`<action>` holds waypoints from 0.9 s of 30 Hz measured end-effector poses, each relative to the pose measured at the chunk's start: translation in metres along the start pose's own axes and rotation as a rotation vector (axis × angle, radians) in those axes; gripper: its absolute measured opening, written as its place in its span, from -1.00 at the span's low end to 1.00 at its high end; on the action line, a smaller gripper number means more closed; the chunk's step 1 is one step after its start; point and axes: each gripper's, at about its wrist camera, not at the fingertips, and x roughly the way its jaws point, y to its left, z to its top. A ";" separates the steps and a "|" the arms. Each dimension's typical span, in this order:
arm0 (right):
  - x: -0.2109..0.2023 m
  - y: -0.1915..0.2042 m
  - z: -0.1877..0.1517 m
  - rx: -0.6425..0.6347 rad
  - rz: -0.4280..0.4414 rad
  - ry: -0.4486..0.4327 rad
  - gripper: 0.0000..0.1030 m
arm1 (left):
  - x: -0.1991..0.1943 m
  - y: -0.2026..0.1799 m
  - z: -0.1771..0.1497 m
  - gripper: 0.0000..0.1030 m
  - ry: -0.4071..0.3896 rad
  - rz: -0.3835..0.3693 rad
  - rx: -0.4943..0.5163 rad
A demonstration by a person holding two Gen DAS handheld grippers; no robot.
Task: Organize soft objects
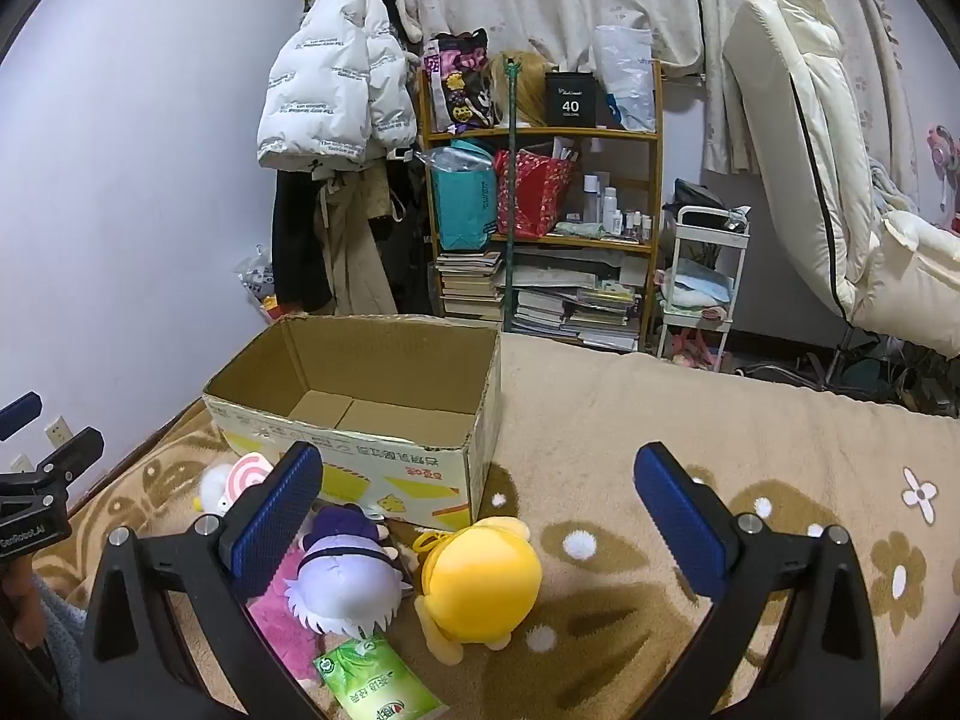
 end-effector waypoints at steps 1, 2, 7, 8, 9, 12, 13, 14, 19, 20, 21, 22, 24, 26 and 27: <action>0.000 0.000 0.001 0.000 0.002 0.001 1.00 | 0.000 0.000 0.000 0.98 -0.001 -0.001 0.000; 0.000 0.000 0.001 0.000 0.002 0.001 1.00 | 0.000 0.001 0.000 0.98 -0.002 -0.001 -0.001; 0.000 0.000 0.000 -0.002 0.001 0.002 1.00 | -0.003 0.001 -0.001 0.98 -0.003 -0.005 -0.002; 0.000 0.000 0.000 -0.003 0.001 0.002 1.00 | -0.004 0.001 -0.001 0.98 -0.003 -0.005 -0.002; 0.000 -0.001 0.000 -0.001 0.003 0.002 1.00 | -0.004 0.001 -0.001 0.98 -0.003 -0.005 -0.002; 0.000 0.000 0.000 -0.002 -0.001 0.001 1.00 | -0.006 0.002 -0.002 0.98 -0.002 -0.005 -0.002; 0.000 0.000 0.000 -0.001 -0.001 0.001 1.00 | 0.000 0.000 0.000 0.98 0.001 0.000 0.001; 0.000 -0.001 0.000 0.001 0.000 0.002 1.00 | 0.000 0.000 0.000 0.98 0.001 0.000 0.000; 0.000 -0.001 0.000 0.000 0.002 0.002 1.00 | 0.000 0.000 0.000 0.98 0.001 0.000 0.001; -0.001 0.000 0.000 0.000 0.002 0.002 1.00 | 0.000 0.000 0.000 0.98 0.001 0.000 0.001; 0.000 -0.001 0.000 0.000 0.001 0.002 1.00 | 0.000 0.000 0.000 0.98 0.001 -0.001 0.001; 0.000 -0.001 0.000 -0.001 0.001 0.002 1.00 | 0.000 0.000 0.000 0.98 0.001 0.000 0.001; 0.000 -0.001 0.000 0.000 0.001 0.002 1.00 | 0.000 0.000 0.000 0.98 0.001 0.002 0.002; 0.000 -0.001 0.000 0.000 0.001 0.002 1.00 | -0.001 0.000 0.000 0.98 0.001 0.001 0.000; 0.000 -0.001 0.000 0.001 0.001 0.003 1.00 | -0.001 0.000 0.000 0.98 0.000 0.001 -0.001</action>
